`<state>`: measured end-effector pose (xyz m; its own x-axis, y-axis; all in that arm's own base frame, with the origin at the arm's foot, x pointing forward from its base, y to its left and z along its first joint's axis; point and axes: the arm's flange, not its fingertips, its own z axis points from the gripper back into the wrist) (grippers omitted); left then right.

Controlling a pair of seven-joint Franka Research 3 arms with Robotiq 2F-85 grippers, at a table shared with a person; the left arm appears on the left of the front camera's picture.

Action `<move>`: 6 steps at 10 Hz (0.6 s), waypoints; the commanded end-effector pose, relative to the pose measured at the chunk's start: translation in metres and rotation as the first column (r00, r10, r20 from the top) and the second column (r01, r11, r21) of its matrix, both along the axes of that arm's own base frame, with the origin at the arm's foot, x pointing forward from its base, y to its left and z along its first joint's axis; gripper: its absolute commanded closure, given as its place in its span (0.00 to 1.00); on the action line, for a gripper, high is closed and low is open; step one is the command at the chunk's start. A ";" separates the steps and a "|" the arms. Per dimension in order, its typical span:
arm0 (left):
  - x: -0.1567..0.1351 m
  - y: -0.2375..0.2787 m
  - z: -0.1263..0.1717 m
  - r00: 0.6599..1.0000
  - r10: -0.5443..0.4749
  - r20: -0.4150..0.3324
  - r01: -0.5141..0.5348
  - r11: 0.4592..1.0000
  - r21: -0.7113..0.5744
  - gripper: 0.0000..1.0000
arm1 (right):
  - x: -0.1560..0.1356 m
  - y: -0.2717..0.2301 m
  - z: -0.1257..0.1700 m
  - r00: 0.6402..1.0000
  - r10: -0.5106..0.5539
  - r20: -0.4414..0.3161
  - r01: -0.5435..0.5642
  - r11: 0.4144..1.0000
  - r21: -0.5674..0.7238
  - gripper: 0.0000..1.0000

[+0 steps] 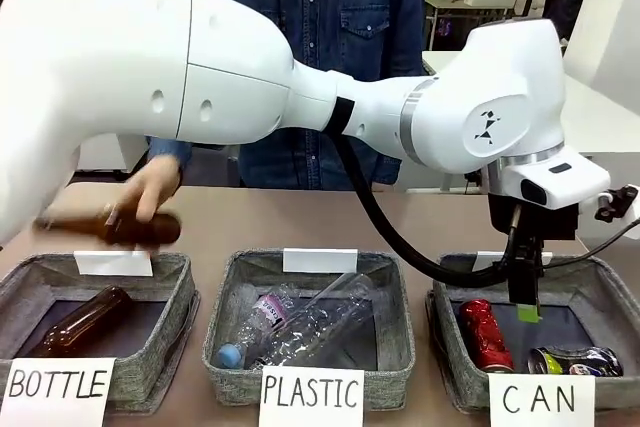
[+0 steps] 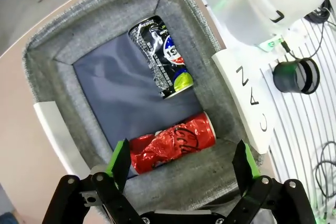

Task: Sort the can waste into the basket.
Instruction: Pick up the can waste from the table and place it in the right Fabric basket.

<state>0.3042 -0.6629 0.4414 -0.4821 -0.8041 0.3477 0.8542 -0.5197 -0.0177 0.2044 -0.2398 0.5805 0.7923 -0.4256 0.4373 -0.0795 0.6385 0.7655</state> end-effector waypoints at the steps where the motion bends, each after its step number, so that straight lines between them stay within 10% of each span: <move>1: -0.003 0.005 -0.001 1.000 0.024 0.015 -0.024 0.999 0.028 0.00 | 0.001 0.002 0.000 1.000 -0.010 0.009 0.010 1.000 0.014 0.00; 6: -0.002 0.009 -0.004 0.999 0.031 0.018 -0.032 0.999 0.037 0.00 | 0.001 0.002 0.000 1.000 -0.010 0.009 0.010 1.000 0.014 0.00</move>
<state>0.3059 -0.6602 0.4375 -0.4742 -0.8129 0.3381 0.8575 -0.5135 -0.0322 0.2044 -0.2398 0.5805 0.7923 -0.4256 0.4373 -0.0795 0.6385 0.7655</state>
